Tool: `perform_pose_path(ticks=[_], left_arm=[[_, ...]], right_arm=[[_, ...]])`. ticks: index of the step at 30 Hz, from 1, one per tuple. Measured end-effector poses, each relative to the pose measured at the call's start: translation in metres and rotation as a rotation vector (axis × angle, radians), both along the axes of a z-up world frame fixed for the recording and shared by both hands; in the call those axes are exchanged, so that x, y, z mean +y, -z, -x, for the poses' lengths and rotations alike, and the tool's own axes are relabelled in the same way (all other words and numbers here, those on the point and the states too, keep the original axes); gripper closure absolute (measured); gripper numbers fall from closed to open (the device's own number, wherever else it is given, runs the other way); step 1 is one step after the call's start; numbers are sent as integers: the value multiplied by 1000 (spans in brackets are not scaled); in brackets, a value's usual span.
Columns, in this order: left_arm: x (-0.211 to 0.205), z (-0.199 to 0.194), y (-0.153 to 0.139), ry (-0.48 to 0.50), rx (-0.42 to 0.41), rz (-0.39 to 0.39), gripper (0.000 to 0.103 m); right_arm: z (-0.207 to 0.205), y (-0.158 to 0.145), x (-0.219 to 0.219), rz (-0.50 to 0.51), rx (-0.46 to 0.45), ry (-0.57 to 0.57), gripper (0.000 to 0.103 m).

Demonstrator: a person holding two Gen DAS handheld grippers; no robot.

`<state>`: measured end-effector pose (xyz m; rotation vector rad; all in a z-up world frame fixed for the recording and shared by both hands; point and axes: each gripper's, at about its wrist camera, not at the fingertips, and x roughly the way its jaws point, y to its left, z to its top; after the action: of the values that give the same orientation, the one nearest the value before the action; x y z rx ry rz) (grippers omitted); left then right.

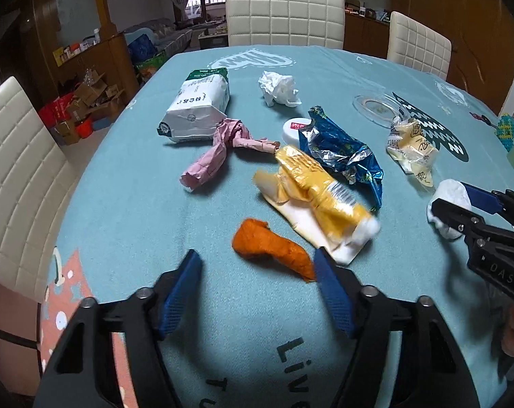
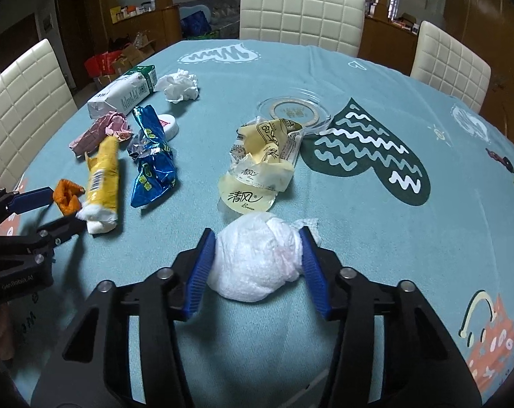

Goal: Collect trash
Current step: 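Grasp the orange wrapper with the left gripper, then carry the orange wrapper over the bin with the left gripper while the right holds the tissue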

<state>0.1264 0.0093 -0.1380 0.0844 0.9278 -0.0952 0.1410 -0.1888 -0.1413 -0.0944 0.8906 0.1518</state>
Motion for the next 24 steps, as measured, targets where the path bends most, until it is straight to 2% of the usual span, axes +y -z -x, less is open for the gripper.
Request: perform_pose_path(ticks=[1,2,3,5,15,24], left_arm=[[1,2,-1,3,-3,3,55],[2,3,-3,3,-2,6,70],[4,3,-3,6,1,14,81],[8,3,-4,16,17,60,90],[22,22,-25,5,-66,66,93],[52,38,-41,-45,-122,72,93]], right_arm=[[1,-1,0,-6,6,3,65],[1,-2,-1,-12,12,4,67],[1,-4,-1,-20,17,2,69],[3,-7,2,-26,17,-5,70],[17,-34,29,-21,-41,-62,70],[31,-55,80,15,-93,-182,70]])
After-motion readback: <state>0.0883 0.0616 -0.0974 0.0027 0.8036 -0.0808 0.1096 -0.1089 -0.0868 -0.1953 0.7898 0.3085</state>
